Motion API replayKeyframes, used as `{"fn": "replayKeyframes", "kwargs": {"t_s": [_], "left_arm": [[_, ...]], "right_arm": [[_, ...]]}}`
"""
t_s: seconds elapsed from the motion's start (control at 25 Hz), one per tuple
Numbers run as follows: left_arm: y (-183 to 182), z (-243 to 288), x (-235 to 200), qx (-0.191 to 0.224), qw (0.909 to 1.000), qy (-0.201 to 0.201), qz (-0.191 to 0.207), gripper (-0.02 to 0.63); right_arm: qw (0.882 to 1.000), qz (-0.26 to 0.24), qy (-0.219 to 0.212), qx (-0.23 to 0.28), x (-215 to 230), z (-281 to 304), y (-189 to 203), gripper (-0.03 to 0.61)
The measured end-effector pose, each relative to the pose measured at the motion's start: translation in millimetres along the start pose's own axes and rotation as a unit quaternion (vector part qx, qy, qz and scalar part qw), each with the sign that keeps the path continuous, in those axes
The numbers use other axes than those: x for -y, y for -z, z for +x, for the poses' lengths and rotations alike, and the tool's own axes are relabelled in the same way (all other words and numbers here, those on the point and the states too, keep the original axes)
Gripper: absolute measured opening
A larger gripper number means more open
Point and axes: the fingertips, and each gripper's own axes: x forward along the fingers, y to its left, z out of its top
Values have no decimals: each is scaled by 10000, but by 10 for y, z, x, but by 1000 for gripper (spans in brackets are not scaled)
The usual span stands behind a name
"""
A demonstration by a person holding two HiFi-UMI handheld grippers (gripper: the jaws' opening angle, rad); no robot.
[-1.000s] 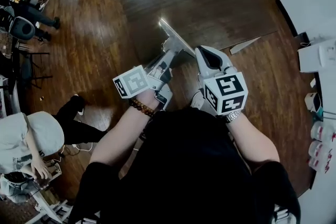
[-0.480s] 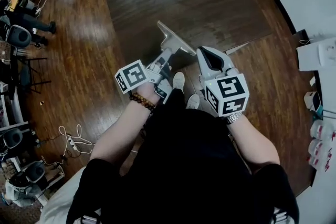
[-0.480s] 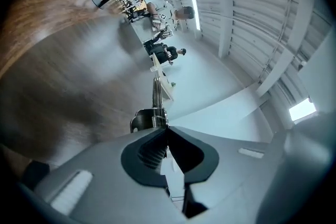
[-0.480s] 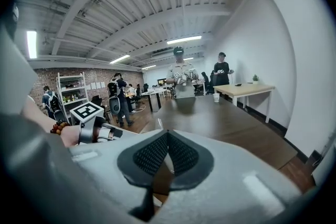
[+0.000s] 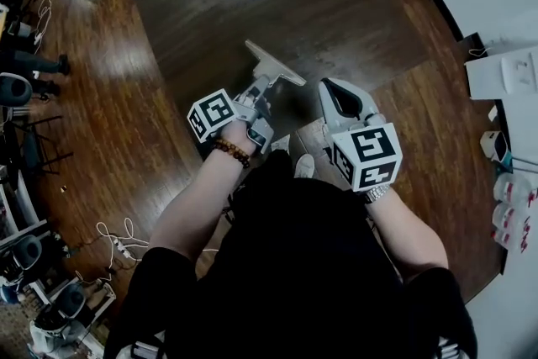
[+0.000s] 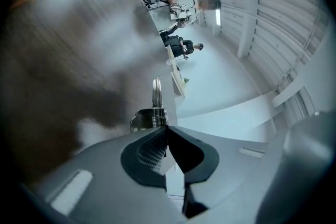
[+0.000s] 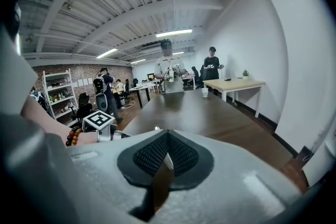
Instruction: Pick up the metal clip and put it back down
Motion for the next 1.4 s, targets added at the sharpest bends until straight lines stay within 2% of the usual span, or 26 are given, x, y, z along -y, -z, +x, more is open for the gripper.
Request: {"fn": "replayKeyframes", "kwargs": {"t_s": [0.32, 0.88, 0.96, 1.12, 1.4], "left_arm": [[-255, 556, -374, -176, 9986, -334, -379, 26], [-255, 660, -588, -274, 9962, -500, -652, 26], [-247, 639, -591, -256, 9961, -509, -667, 28], [-219, 608, -588, -279, 9957, -559, -687, 120], [-254, 402, -580, -48, 9961, -773, -422, 115]], "right_arm": [[9991, 205, 170, -316, 391, 395, 32, -8], [9983, 336, 201, -439, 444, 542, 147, -8], [9983, 332, 202, -428, 419, 524, 151, -8], [9986, 319, 183, -387, 404, 488, 116, -8], [9993, 245, 92, -252, 359, 388, 60, -8]]}}
